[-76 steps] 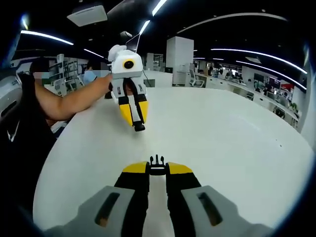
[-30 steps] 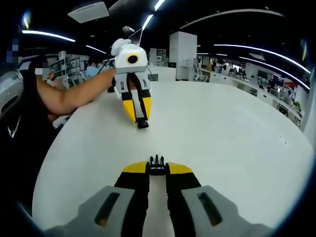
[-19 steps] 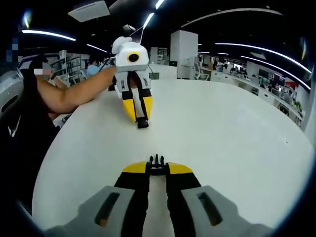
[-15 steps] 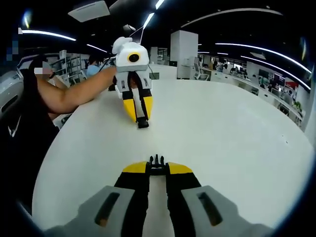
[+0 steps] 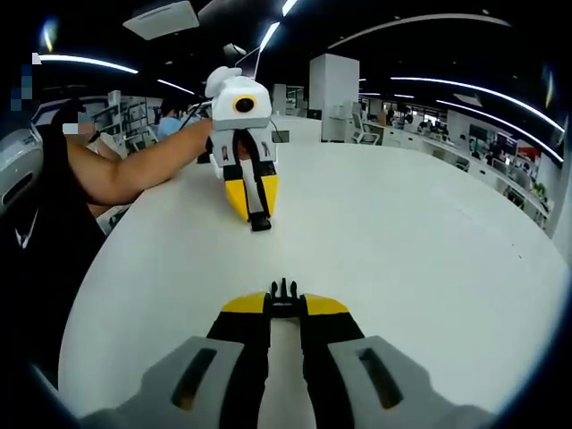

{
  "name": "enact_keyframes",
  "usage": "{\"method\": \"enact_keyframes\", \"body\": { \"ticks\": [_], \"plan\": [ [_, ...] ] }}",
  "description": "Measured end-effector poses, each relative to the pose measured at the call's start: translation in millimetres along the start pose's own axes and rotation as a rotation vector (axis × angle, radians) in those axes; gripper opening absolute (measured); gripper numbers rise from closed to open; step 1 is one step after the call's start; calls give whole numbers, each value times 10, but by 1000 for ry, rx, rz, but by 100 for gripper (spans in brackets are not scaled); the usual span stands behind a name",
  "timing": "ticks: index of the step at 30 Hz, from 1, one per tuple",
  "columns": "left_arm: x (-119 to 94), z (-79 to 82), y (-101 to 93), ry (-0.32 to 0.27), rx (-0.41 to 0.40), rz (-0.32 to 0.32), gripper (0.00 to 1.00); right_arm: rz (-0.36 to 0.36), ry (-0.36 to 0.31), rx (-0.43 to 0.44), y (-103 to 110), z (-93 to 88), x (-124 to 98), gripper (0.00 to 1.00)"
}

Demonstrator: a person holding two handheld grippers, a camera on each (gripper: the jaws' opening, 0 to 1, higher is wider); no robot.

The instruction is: Snap the two parts of the plastic buckle together until the buckle closes and remains connected.

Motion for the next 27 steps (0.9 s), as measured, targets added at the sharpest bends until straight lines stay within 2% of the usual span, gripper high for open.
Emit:
{"method": "enact_keyframes", "body": {
  "ticks": [27],
  "plan": [
    [-1, 7, 27, -10, 32, 5, 11, -4, 1, -10, -14, 7, 5, 12]
  ]
}}
Point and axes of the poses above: the point that each gripper's makers call its tool centre point, and the gripper's own axes: x roughly forward along the fingers, y roughly to its left, z roughly out of its top, the point moved 7 cm from there along -x, roughly backward along the fingers, and after that the axes turned 4 degrees about y, right-handed, at the moved point
